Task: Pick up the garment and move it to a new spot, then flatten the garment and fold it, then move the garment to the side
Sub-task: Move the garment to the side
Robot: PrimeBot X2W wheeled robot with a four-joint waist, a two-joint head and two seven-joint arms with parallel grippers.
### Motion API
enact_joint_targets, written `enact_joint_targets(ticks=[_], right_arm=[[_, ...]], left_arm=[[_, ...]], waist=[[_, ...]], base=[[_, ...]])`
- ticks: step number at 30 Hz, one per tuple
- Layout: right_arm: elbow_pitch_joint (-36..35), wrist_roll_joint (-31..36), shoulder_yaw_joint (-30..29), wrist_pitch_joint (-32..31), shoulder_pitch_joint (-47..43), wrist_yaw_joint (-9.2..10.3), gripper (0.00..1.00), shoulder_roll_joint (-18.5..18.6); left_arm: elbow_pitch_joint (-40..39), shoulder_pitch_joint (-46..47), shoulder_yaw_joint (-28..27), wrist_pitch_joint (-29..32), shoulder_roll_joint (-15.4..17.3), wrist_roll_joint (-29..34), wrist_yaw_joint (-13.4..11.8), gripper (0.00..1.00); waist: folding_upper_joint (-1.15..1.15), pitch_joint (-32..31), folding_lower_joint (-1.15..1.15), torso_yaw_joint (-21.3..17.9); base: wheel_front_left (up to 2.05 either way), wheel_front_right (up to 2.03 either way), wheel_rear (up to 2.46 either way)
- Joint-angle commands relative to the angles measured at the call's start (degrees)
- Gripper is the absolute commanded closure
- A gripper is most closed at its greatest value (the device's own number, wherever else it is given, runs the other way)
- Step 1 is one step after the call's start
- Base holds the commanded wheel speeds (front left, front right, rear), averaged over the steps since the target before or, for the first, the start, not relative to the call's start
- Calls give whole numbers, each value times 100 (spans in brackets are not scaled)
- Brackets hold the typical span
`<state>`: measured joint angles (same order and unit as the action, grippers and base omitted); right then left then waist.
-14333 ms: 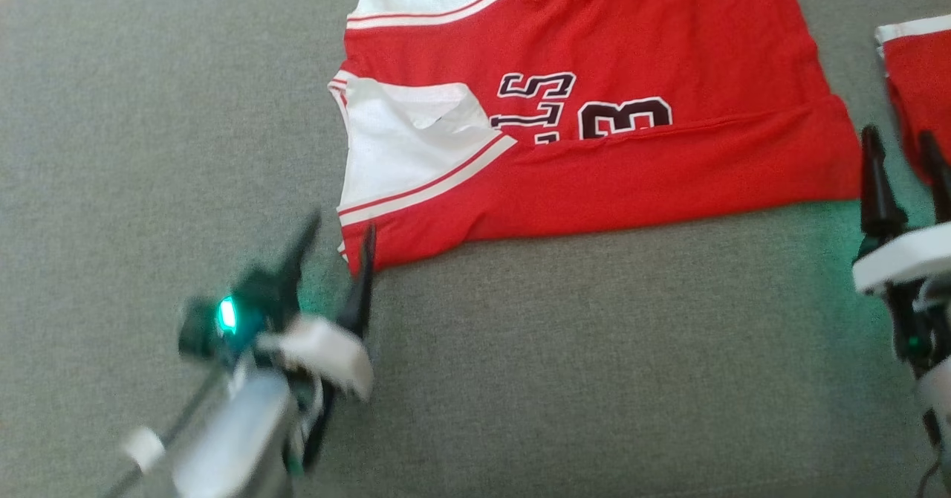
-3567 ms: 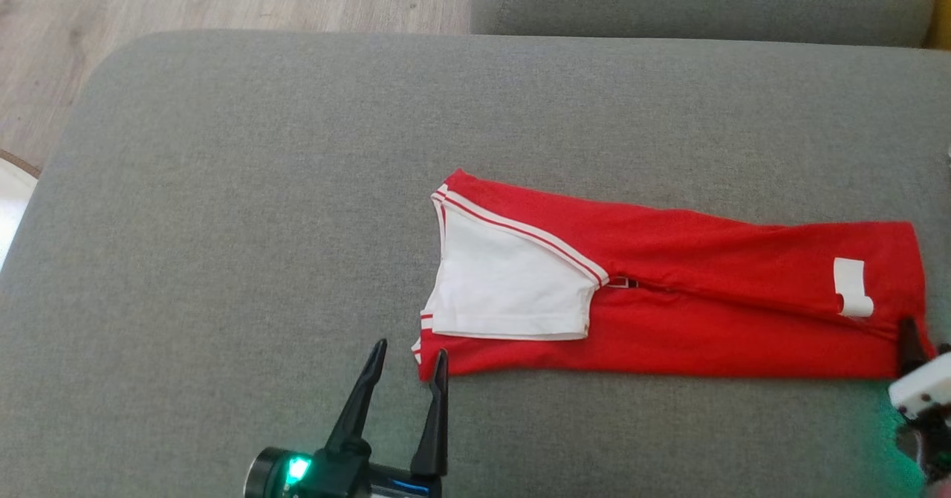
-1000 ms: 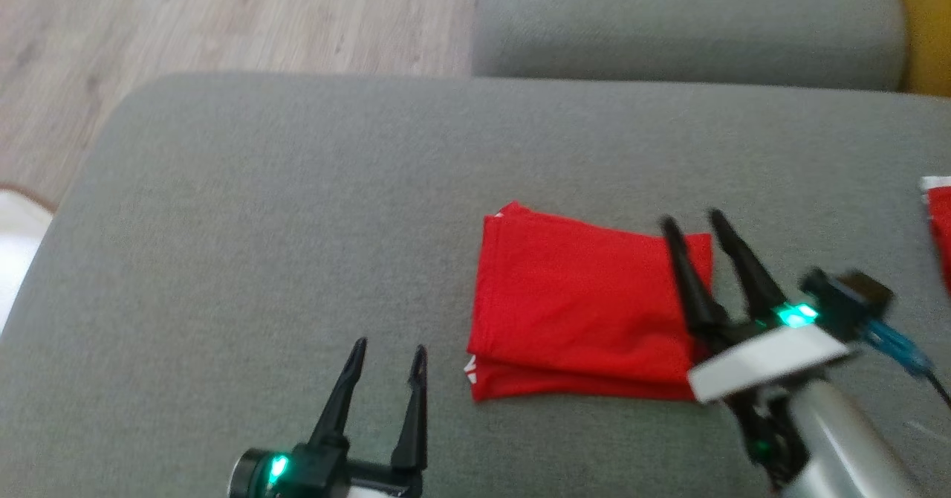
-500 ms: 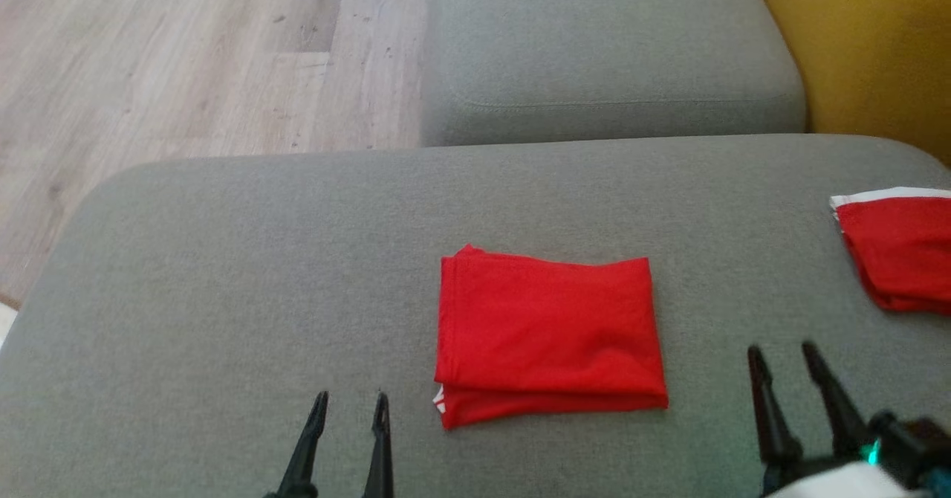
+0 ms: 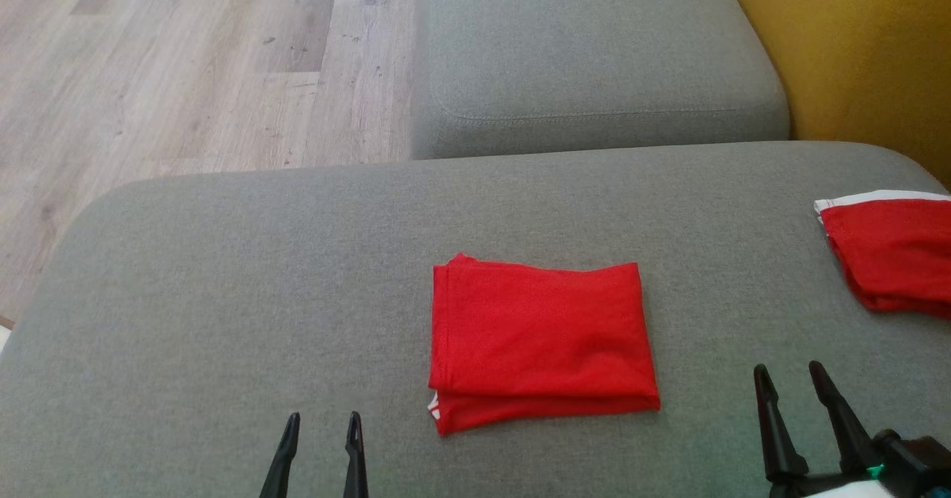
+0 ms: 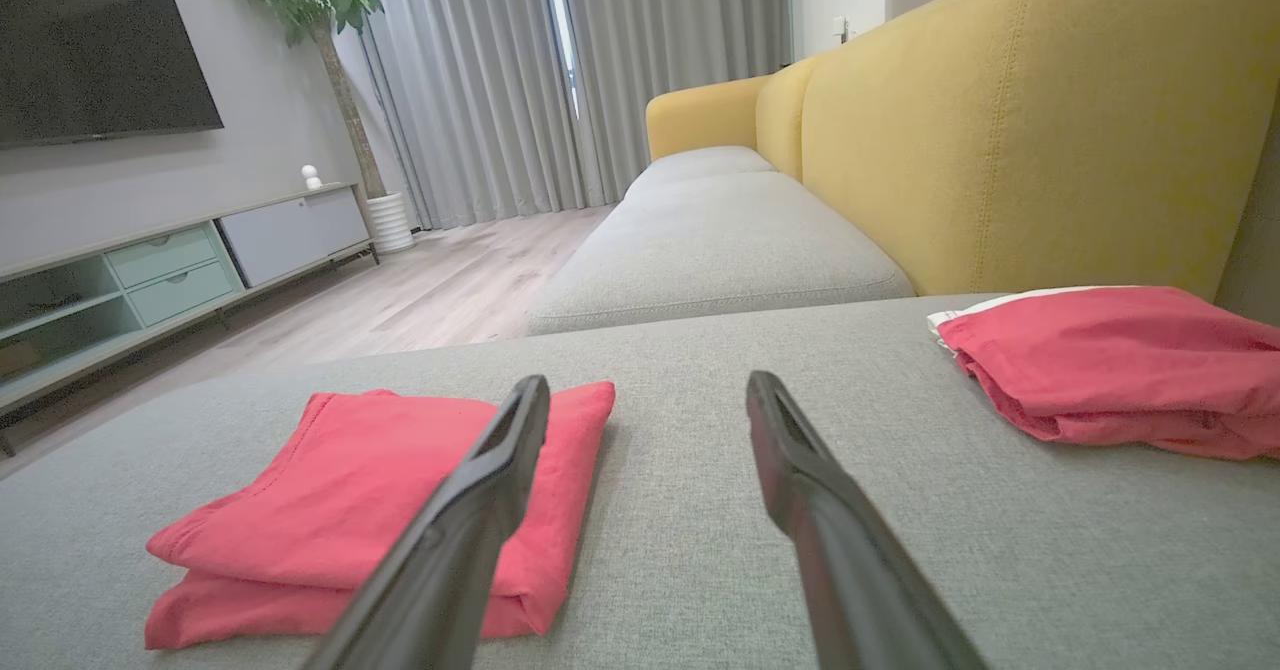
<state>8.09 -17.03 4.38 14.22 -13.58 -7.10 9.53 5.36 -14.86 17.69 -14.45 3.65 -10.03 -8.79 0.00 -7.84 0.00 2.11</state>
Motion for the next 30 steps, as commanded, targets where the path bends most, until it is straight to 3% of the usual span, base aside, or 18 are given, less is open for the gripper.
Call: enact_joint_targets(ticks=[1, 30], right_arm=[[-214, 65, 73, 77, 182, -39, 0, 76], [-238, 156, 114, 77, 157, -39, 0, 139]], left_arm=[[-166, 265, -219, -55, -71, 51, 12, 0], [-194, 223, -129, -55, -77, -25, -5, 0]], waist=[[0, 1, 0, 8], [0, 50, 0, 13]], base=[[0, 0, 0], [0, 0, 0]])
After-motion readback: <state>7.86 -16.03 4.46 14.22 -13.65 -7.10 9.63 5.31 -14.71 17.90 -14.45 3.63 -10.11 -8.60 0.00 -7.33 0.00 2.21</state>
